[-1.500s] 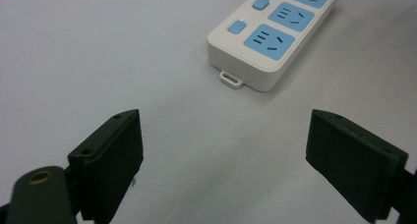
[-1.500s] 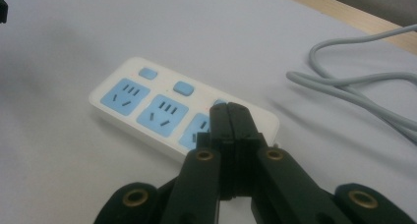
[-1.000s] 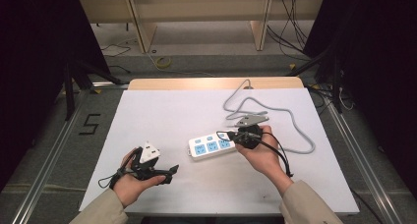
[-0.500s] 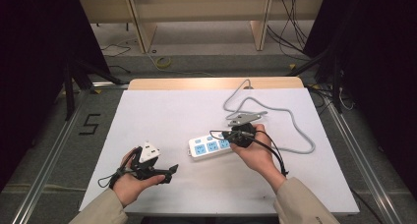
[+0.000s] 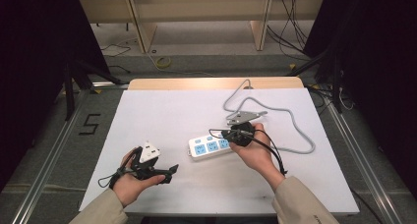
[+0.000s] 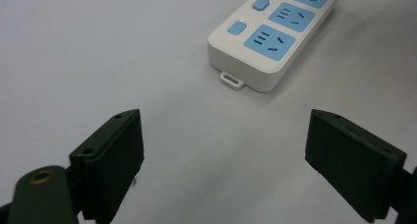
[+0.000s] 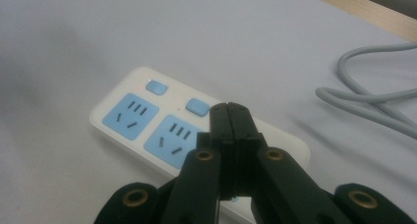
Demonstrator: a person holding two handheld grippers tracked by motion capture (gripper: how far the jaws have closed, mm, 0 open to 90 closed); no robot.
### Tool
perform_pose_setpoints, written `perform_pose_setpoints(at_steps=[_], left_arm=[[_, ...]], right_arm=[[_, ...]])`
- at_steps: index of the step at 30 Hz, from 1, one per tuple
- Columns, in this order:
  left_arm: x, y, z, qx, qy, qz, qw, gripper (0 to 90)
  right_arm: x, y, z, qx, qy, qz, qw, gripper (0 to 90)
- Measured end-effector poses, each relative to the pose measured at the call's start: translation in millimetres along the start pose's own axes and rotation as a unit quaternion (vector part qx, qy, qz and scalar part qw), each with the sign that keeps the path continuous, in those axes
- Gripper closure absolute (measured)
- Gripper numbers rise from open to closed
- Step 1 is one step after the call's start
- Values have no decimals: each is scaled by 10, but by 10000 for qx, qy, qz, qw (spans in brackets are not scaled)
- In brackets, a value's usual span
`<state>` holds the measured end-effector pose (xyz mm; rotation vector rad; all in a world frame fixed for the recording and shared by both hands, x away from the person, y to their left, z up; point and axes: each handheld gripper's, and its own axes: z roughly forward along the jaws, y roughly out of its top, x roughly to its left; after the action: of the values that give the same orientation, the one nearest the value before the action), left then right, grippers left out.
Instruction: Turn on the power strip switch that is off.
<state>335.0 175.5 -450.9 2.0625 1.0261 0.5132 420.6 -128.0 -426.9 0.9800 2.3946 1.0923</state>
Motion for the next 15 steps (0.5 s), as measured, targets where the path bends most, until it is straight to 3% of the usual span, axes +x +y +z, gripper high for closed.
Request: perform_pose_setpoints(at_steps=[15], left_arm=[[-18, 11, -3, -49, -9, 37, 10000, 146]], right_arm=[[38, 41, 61, 80, 64, -42, 9999, 900]])
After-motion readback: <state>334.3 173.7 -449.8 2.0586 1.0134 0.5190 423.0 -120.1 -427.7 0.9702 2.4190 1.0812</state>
